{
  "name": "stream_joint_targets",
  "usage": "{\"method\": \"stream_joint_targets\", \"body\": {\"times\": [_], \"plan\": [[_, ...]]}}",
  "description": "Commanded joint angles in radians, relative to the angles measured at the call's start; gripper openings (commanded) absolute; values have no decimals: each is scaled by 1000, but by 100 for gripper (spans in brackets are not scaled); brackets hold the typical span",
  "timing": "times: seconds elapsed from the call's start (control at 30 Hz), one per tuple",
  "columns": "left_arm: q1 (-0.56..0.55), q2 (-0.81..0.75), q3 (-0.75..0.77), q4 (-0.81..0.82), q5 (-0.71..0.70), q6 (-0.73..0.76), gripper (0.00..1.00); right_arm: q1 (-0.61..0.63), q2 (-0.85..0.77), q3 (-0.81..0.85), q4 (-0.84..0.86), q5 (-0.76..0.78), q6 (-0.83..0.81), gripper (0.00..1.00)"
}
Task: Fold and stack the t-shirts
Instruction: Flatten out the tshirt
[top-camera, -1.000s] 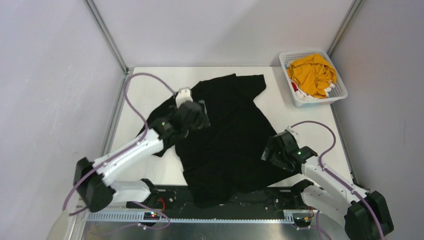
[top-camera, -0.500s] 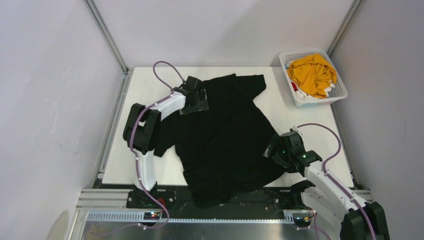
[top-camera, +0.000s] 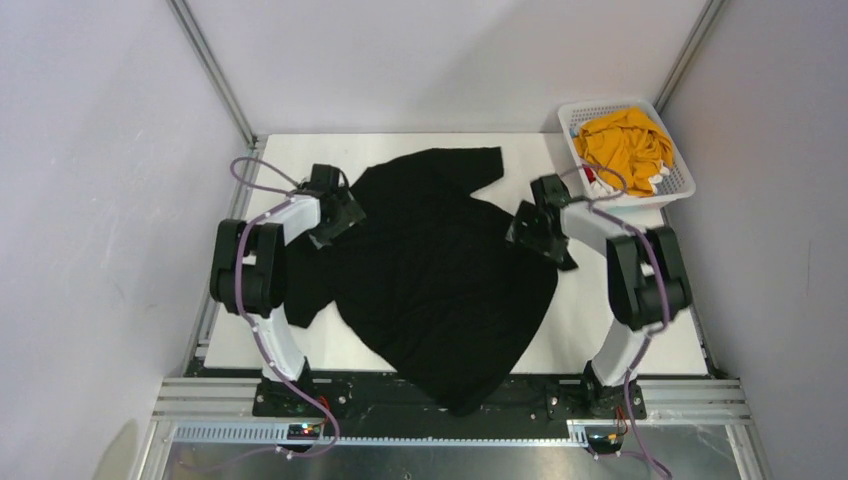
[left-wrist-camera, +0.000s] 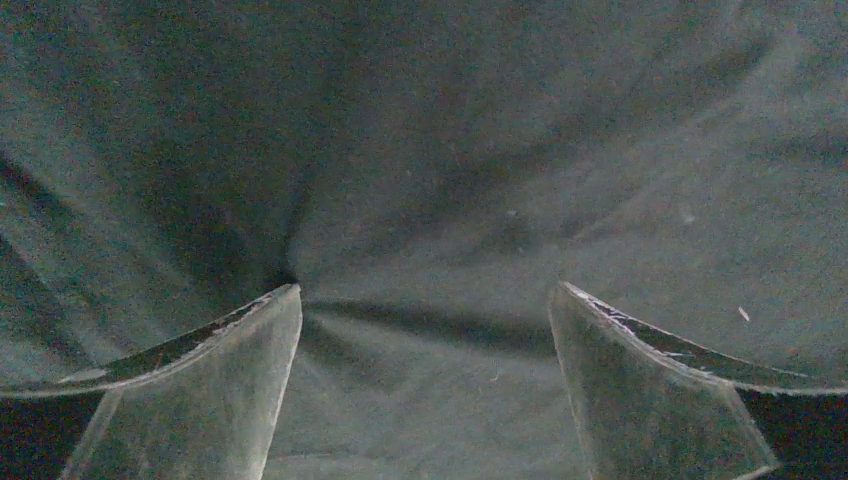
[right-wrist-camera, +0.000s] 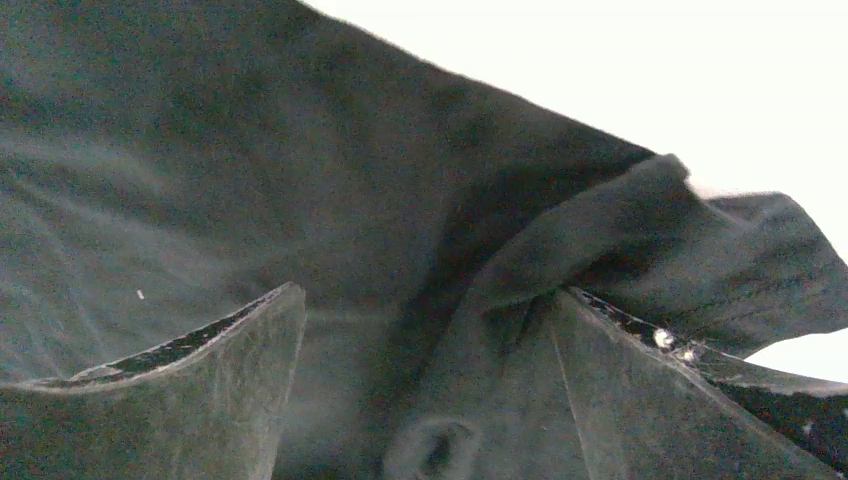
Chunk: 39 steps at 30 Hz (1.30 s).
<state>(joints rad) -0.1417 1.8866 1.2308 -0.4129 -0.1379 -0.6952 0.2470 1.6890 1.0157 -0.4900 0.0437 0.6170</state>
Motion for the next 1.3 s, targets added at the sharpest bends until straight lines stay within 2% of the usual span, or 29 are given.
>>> {"method": "stream_joint_targets", "body": {"times": [0.0,0.1,0.17,0.27,0.33,0.4,0.53,0.7,0.83,0.97,1.03,1.17,1.27], "plan": [[11,-125,-110,-15,-58,-108,100,22,237,293,-65,0,-108,95],[44,-227,-241,-17,-141,-174,100,39,383,590,-174,-6,-158,94],[53,-313,-312,-18,-149,-206,100,42,551,800,-261,9,-195,94],[16,-351,-379,-12,-111,-250,100,25,702,1142,-385,6,-206,94],[-45,-359,-393,-10,-104,-292,100,5,788,1280,-419,2,-200,94],[-116,-361,-396,-7,-100,-343,100,-17,840,1358,-412,-23,-198,94],[-223,-383,-395,-7,-136,-417,100,-61,875,1384,-310,-84,-215,95],[-234,-507,-425,-42,-269,-439,100,-88,863,1456,-317,-64,-250,95],[-234,-649,-432,-75,-391,-399,100,-77,722,1368,-291,-46,-266,96],[-210,-705,-388,-81,-414,-309,100,-30,539,1128,-242,-16,-279,97],[-191,-699,-355,-79,-373,-259,100,-6,426,903,-196,-23,-244,97],[-178,-570,-237,-71,-315,-117,100,39,232,515,-16,-104,-171,97],[-161,-398,-138,-54,-161,-68,100,75,122,339,72,-137,-116,97]]}}
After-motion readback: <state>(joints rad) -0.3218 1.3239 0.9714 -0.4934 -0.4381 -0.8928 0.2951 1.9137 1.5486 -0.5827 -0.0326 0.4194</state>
